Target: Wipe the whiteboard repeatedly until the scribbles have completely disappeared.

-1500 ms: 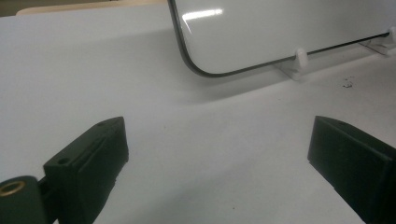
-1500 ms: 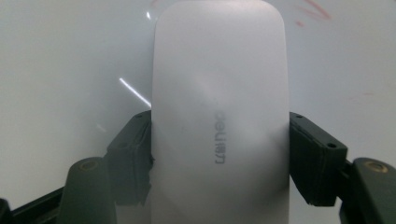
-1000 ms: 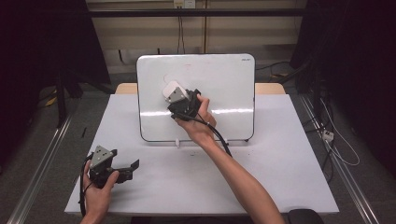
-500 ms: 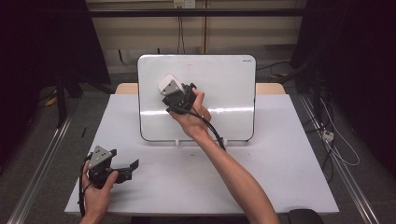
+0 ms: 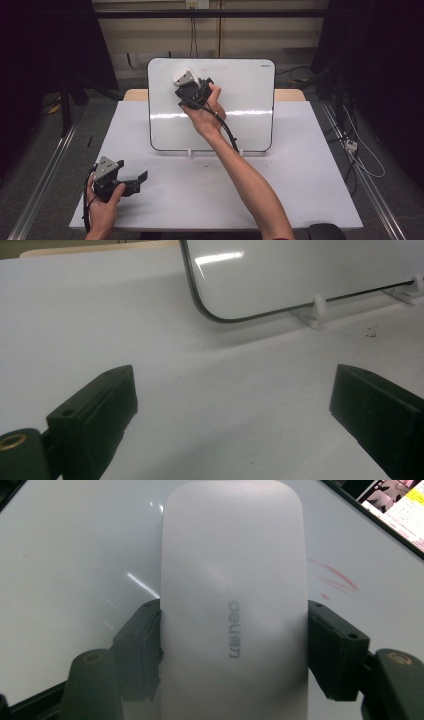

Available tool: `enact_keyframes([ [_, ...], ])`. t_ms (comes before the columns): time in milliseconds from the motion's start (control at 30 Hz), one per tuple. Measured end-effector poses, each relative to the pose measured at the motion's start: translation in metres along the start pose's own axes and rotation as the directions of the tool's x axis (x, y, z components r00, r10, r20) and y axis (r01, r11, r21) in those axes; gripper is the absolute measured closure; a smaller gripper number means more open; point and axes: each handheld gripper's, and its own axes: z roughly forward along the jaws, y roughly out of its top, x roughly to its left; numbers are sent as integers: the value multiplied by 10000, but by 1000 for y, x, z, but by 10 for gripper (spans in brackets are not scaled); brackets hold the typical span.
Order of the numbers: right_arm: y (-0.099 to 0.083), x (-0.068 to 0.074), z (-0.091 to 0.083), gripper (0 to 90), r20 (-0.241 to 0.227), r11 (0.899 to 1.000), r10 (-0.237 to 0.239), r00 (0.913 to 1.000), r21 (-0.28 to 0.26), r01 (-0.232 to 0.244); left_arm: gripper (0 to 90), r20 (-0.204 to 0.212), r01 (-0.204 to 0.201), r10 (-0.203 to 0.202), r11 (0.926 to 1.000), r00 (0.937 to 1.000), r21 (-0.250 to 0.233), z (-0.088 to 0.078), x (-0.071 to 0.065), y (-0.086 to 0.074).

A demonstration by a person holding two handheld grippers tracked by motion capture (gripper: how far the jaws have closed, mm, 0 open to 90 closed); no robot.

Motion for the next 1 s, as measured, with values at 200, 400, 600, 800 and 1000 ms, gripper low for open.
enact_keyframes([
  [200,-8,-28,-4,316,326,9963,845,9959,159,-850,49,-56,12,-12,10000,10000,-15,-1,0,-1],
  [400,-24,-62,-11,316,716,9862,1611,9843,277,-1634,49,-98,5,-4,10000,10000,23,-1,-1,-1],
  [600,-41,-94,-17,315,1069,9726,2229,9690,435,-2285,49,-115,-28,29,10000,9999,57,0,-1,-1],
  [800,-60,-122,-25,316,1438,9511,2951,9446,496,-3048,50,-165,-34,34,10000,9999,37,1,-1,-1],
  [1000,-67,-125,-30,315,1659,9507,2970,9404,405,-3074,50,-177,-60,60,10000,9998,51,2,-2,0],
])
